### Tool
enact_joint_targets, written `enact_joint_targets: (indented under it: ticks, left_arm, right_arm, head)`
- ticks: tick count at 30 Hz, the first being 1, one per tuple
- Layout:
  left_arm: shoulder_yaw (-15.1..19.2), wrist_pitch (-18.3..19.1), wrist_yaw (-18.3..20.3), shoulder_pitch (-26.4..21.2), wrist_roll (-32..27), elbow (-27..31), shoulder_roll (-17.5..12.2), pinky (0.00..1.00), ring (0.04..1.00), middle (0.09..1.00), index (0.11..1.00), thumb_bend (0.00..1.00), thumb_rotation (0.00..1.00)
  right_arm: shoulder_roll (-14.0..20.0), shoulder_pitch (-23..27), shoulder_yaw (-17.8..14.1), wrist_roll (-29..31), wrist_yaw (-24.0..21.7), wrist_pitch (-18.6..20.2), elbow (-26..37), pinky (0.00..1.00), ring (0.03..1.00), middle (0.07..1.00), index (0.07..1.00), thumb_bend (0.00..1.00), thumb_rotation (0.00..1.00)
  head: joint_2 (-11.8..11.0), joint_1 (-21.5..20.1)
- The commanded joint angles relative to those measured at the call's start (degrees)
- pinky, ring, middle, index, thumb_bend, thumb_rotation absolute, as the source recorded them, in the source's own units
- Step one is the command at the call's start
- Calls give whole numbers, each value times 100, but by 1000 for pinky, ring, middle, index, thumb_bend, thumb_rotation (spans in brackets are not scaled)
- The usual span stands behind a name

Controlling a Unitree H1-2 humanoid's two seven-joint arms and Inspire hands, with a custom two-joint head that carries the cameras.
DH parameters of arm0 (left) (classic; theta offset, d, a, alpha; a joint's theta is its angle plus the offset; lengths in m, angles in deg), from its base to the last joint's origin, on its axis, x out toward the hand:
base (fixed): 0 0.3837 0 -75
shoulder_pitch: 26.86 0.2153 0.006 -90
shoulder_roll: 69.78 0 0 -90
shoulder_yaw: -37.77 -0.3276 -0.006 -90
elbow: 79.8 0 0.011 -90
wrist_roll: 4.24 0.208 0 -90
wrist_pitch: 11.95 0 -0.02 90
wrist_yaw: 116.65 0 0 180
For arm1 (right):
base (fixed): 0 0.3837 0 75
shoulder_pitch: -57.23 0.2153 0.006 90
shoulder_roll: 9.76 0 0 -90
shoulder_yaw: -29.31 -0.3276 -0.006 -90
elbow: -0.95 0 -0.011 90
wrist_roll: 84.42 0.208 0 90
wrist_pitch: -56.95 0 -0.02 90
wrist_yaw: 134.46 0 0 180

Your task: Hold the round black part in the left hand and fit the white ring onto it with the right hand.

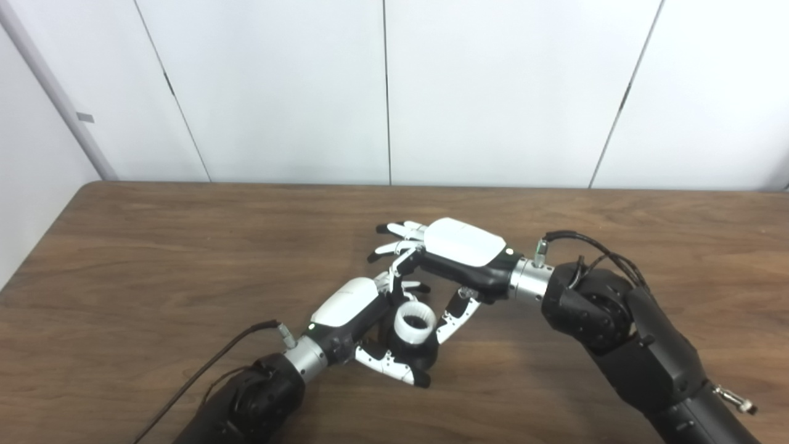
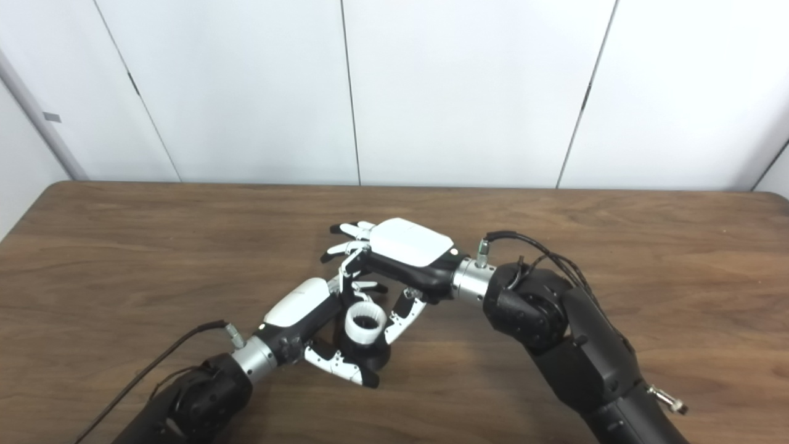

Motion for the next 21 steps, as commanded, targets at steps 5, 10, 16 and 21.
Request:
enact_joint_targets:
  ticks: [5, 10, 16, 21]
  left_arm:
    - [-90, 16, 277, 87, 129, 61, -36, 1000, 1000, 879, 478, 525, 63]
    - [-72, -56, 254, 69, 124, 36, -46, 1000, 1000, 864, 478, 525, 64]
    - [-49, 34, 303, 83, 150, 107, -55, 1000, 1000, 860, 478, 525, 63]
    - [-46, 106, 371, 97, 112, 170, -35, 1000, 1000, 867, 478, 526, 62]
  right_arm:
    - [-101, 111, -38, 56, 215, -163, 43, 1000, 1000, 866, 478, 526, 143]
    - [-105, 92, -26, 81, 162, -144, 77, 1000, 1000, 869, 478, 526, 143]
    - [-89, 27, -19, 81, 150, -130, 118, 1000, 1000, 864, 478, 526, 143]
    - [-41, -10, -28, 124, 132, -167, 82, 1000, 1000, 861, 478, 526, 141]
  head:
    - [19, 30]
    - [85, 16]
    - [99, 4]
    - [109, 9]
